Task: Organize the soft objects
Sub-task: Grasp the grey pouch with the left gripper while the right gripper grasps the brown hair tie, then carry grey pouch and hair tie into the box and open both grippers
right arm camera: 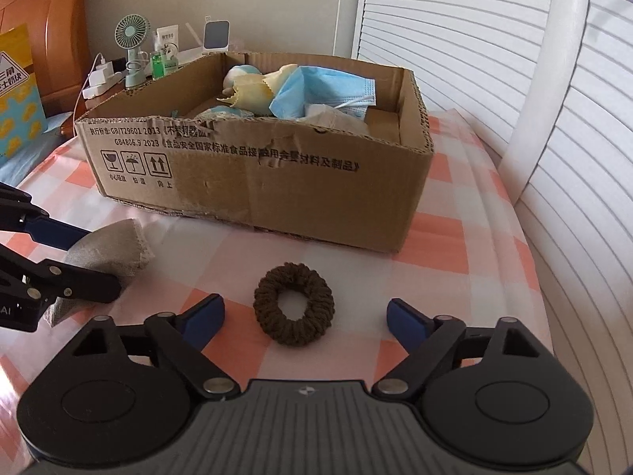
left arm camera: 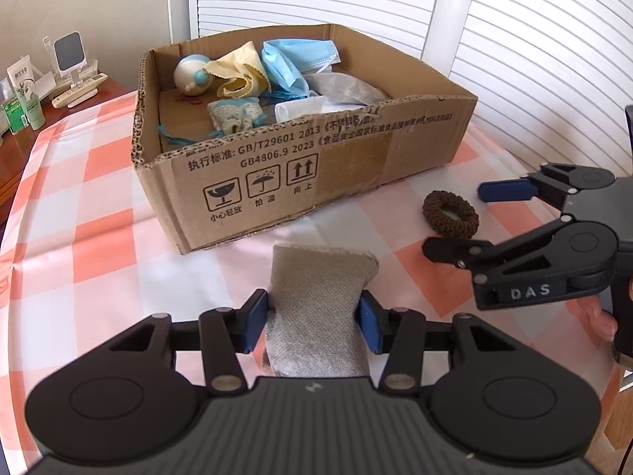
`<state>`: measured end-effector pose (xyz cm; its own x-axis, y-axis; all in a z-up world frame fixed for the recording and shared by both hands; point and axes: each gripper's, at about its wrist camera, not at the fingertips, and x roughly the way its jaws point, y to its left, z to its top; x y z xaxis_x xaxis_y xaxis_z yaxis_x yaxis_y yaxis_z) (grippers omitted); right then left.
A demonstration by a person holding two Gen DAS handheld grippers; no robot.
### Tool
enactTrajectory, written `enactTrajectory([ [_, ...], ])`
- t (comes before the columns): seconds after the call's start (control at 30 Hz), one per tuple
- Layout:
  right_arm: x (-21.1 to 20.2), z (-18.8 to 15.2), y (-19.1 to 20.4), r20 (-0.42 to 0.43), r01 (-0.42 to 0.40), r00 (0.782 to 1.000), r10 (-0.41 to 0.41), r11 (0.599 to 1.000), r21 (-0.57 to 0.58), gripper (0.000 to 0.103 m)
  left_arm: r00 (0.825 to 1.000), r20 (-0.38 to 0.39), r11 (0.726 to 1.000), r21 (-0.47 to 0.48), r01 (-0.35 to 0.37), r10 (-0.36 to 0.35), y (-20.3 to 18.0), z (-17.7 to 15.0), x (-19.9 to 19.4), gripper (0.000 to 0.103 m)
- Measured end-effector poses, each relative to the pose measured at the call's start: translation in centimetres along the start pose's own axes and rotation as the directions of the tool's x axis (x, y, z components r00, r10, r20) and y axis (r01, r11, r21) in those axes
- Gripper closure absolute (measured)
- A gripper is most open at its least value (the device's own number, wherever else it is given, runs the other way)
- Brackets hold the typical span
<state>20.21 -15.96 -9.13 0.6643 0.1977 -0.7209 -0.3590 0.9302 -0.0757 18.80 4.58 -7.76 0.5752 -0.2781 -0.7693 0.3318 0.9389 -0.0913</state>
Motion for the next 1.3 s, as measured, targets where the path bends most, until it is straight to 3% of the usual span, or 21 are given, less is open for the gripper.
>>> enactTrajectory([
  [0.13,0.0,0.6,0.6,0.007,-0.009,1.000,0.010,1.000,-0.014,0.042,1.000,0.001,1.000,0.007,-0.006,0.006,-0.1,0.0,0.1,0.055],
  [0.23,0.0,0.8,0.8,0.011,-0.013,1.000,0.013,1.000,-0.018,0.054,1.000,0.001,1.000,0.013,-0.007,0.007,-0.1,0.0,0.1,0.054],
  [0.5,-0.1,0.8,0.9,0.009,0.004,1.000,-0.004,1.000,-0.023,0.061,1.000,0.005,1.000,0.028,-0.014,0.013,0.0,0.2,0.4,0.054],
  [0.7,-0.1,0.8,0.8,0.006,-0.001,1.000,0.001,1.000,-0.023,0.060,1.000,0.010,0.999,0.040,-0.008,0.007,0.0,0.2,0.4,0.052],
  [1.03,-0.7,0.5,1.1,0.001,-0.002,1.000,0.002,0.999,-0.039,0.062,1.000,0.012,1.000,0.017,0.015,-0.015,0.1,0.0,-0.1,0.063],
  [1.3,-2.3,0.6,1.2,0.008,-0.028,1.000,0.029,0.999,-0.047,0.062,0.999,-0.012,0.997,0.061,0.039,-0.039,-0.4,-0.4,-1.2,0.067],
])
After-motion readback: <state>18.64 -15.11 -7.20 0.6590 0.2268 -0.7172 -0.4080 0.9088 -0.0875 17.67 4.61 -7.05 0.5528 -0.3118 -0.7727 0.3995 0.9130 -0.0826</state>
